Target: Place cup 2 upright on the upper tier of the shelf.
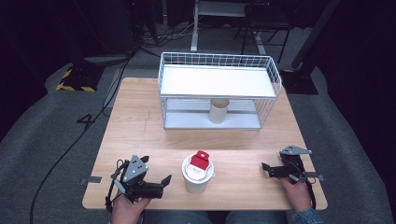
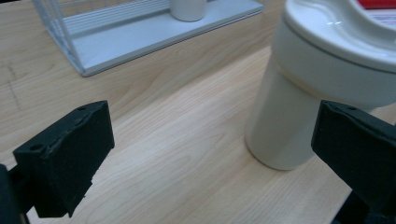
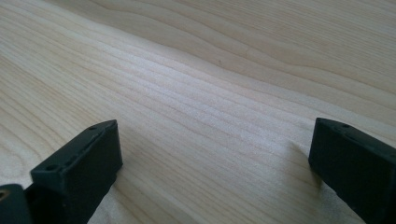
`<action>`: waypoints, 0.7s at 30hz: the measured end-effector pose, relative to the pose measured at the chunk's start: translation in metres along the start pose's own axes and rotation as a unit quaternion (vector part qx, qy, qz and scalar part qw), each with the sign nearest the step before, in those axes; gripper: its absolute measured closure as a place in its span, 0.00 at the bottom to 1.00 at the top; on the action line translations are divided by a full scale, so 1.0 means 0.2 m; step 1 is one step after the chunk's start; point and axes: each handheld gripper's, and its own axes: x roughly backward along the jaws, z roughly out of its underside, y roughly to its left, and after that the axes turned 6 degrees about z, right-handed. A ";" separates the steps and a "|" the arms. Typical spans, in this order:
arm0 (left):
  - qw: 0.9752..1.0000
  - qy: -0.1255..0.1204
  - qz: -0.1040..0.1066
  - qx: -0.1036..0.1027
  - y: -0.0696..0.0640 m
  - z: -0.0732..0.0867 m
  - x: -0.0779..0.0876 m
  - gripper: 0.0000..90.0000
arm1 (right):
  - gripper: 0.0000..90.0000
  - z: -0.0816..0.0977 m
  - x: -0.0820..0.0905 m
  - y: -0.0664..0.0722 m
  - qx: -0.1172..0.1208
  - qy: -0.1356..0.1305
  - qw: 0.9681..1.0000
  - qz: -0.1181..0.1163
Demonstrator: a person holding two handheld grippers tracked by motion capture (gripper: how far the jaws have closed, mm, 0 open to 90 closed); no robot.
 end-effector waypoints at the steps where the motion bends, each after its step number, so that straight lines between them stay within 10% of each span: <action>1: 1.000 -0.003 0.009 -0.001 -0.01 0.00 0.00 0.00 | 0.03 0.00 0.00 0.00 0.000 0.000 1.000 0.000; 21: 0.993 -0.017 0.109 -0.042 -0.15 -0.05 -0.15 0.00 | 0.03 0.00 0.00 0.00 0.000 0.000 1.000 0.000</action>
